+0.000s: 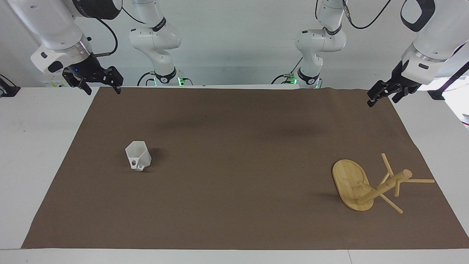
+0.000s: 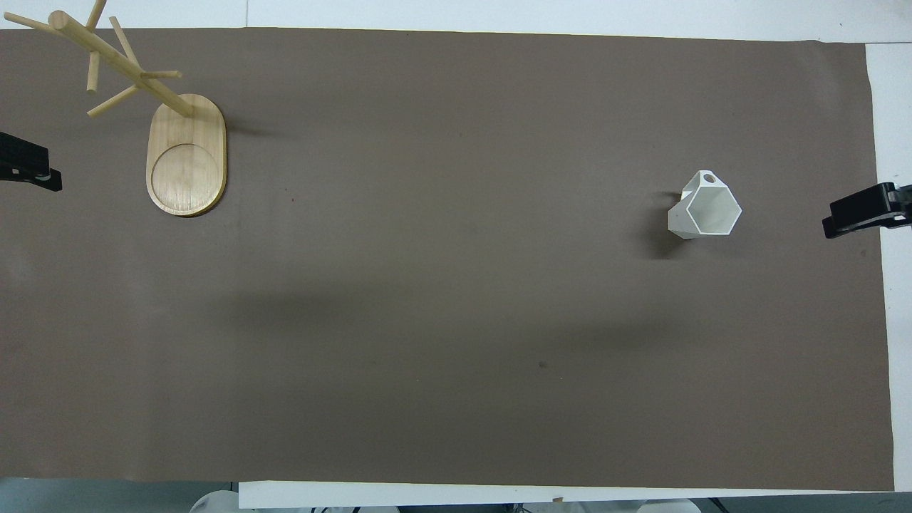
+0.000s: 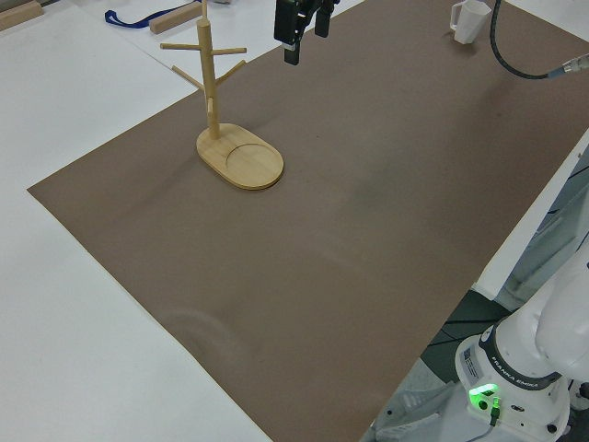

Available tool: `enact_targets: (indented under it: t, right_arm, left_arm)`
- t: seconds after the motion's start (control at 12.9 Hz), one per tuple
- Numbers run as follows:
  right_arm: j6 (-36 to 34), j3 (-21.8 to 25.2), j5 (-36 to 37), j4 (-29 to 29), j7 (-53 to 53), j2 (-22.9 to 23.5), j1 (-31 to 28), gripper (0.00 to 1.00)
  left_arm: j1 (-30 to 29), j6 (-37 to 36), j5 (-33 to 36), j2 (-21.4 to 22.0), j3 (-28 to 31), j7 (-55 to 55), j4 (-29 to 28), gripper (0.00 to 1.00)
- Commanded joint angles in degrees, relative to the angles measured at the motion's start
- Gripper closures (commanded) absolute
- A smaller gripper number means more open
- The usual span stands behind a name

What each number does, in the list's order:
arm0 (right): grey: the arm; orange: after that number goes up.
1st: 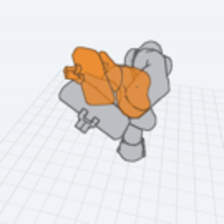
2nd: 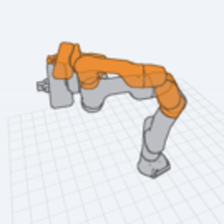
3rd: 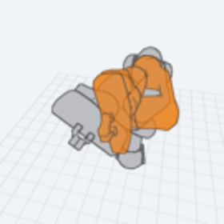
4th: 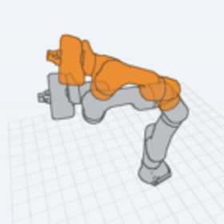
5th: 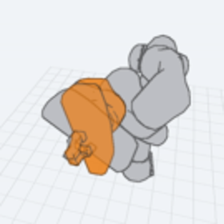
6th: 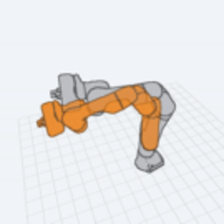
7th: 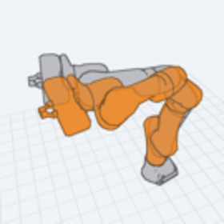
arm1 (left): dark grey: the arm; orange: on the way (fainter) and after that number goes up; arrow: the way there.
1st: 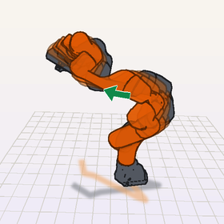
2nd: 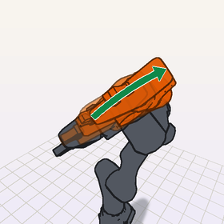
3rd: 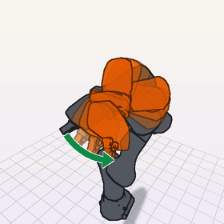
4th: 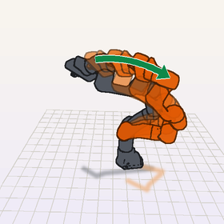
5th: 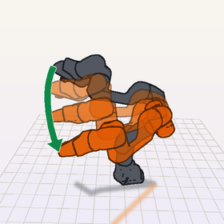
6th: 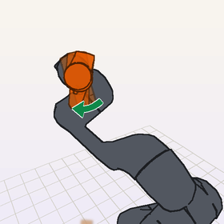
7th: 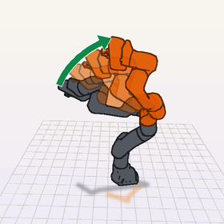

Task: Hang cup on rack

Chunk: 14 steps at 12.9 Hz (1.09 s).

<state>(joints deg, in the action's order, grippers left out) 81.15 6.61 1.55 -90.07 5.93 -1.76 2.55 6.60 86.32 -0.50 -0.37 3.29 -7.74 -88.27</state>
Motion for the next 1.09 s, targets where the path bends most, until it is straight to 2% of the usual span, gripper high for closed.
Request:
enact_targets:
  t: [0.0, 0.31, 0.39, 0.7, 1.01]
  right_arm:
    - [0.41, -0.28, 0.82, 0.25, -0.83, 0.27, 0.0, 0.0]
    - [0.15, -0.28, 0.82, -0.63, -0.14, -0.43, 0.09, 0.0]
    - [-0.11, -0.37, 0.82, -0.98, 3.35, -0.52, 0.09, 0.0]
    - [5.33, -0.28, 0.47, -2.13, 30.48, 0.18, -3.33, 0.0]
    - [10.16, -0.28, -9.35, -0.02, 70.6, 8.07, -13.34, 0.0]
  left_arm:
    - [-0.36, -0.1, 0.24, 1.6, -0.21, 0.18, -1.82, 0.0]
    - [-0.36, -0.01, 0.24, 1.6, -0.21, 0.18, -1.82, 0.0]
    - [-0.36, -0.01, 0.24, 1.6, -0.21, 0.18, -1.82, 0.0]
    - [-0.36, -0.01, 0.24, 1.6, -0.21, 0.18, -1.82, 0.0]
    - [-0.36, -0.1, 0.24, 1.6, -0.21, 0.18, -1.82, 0.0]
